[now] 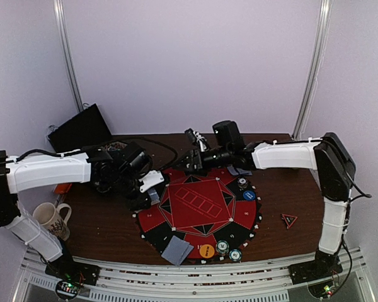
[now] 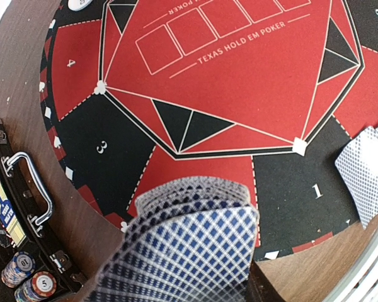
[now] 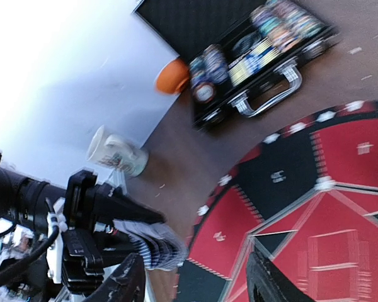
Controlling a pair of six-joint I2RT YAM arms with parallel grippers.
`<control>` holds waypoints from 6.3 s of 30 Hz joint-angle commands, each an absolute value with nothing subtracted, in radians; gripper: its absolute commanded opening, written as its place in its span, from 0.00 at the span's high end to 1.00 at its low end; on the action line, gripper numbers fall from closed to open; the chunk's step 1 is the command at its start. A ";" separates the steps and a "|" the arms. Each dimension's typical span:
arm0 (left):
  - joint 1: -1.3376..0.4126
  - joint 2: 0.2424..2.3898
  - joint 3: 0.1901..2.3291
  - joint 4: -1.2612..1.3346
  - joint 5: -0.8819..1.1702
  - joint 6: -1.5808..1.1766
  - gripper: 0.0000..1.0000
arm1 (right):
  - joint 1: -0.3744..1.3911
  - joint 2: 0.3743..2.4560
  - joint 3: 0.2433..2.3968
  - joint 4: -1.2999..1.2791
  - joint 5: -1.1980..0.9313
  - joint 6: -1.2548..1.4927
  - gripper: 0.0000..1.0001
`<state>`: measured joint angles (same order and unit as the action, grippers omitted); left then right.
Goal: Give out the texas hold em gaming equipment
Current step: Place the face-down deck piles on the poker table mat, then adjust the face-down deck piles on the poker table mat, then pick up the poker card from the face-down deck piles.
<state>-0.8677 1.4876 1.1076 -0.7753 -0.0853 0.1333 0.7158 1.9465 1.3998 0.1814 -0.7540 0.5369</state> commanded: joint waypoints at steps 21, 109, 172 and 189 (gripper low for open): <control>-0.868 1.478 1.089 -0.701 0.003 0.151 0.63 | 0.877 2.144 1.387 0.628 -1.046 0.781 0.36; -0.784 1.700 0.981 -0.607 0.099 0.135 0.02 | 0.881 2.159 1.215 0.469 -0.815 0.627 0.42; -0.777 1.526 1.030 -0.584 0.132 0.231 0.47 | 0.847 2.255 1.248 0.929 -0.834 1.024 0.25; -0.778 1.521 1.055 -0.592 0.118 0.259 0.48 | 0.882 2.298 1.377 0.680 -0.823 0.876 0.30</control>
<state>-0.7742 1.5368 1.0199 -0.6044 0.1299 0.2337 0.8772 2.2826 1.3228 0.8017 -0.8436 0.9661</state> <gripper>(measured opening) 0.529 0.724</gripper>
